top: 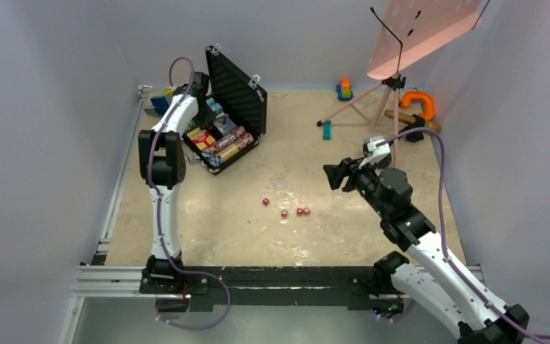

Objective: Pack up texas hold em set

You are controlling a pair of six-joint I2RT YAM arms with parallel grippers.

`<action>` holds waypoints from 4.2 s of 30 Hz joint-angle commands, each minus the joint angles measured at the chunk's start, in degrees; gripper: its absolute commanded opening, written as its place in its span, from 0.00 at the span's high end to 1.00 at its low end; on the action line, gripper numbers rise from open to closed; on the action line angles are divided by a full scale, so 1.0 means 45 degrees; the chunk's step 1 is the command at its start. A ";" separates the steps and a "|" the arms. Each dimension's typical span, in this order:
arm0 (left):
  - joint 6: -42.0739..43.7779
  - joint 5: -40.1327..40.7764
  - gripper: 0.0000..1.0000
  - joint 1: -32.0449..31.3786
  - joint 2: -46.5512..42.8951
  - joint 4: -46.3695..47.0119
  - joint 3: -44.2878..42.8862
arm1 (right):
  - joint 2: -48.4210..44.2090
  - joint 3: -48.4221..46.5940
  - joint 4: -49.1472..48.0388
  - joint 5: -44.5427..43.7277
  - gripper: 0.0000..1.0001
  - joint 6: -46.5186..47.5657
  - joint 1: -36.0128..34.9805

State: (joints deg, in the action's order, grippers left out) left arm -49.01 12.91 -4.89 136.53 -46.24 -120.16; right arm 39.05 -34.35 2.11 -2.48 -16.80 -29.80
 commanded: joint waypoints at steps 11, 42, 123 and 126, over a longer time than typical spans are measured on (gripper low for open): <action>0.0201 0.1643 1.00 0.0132 -0.0652 -0.0631 0.0078 | 0.0026 0.0006 -0.0396 -0.0250 0.35 0.0216 0.0025; 0.1046 0.1566 1.00 -0.0008 0.0203 -0.1466 -0.1231 | -0.0102 -0.0021 -0.0372 -0.0170 0.35 0.0217 0.0032; 0.2704 0.0571 1.00 -0.0028 0.0774 -0.0820 -0.1962 | -0.0147 -0.0023 -0.0293 -0.0098 0.35 0.0193 0.0038; 0.2747 0.0560 1.00 -0.0046 0.0791 -0.0794 -0.1959 | -0.0166 -0.0005 -0.0310 -0.0099 0.35 0.0198 0.0036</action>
State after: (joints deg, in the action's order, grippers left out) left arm -38.15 16.45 -5.28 140.18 -51.33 -129.08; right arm 38.98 -34.35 2.15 -2.42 -16.80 -29.80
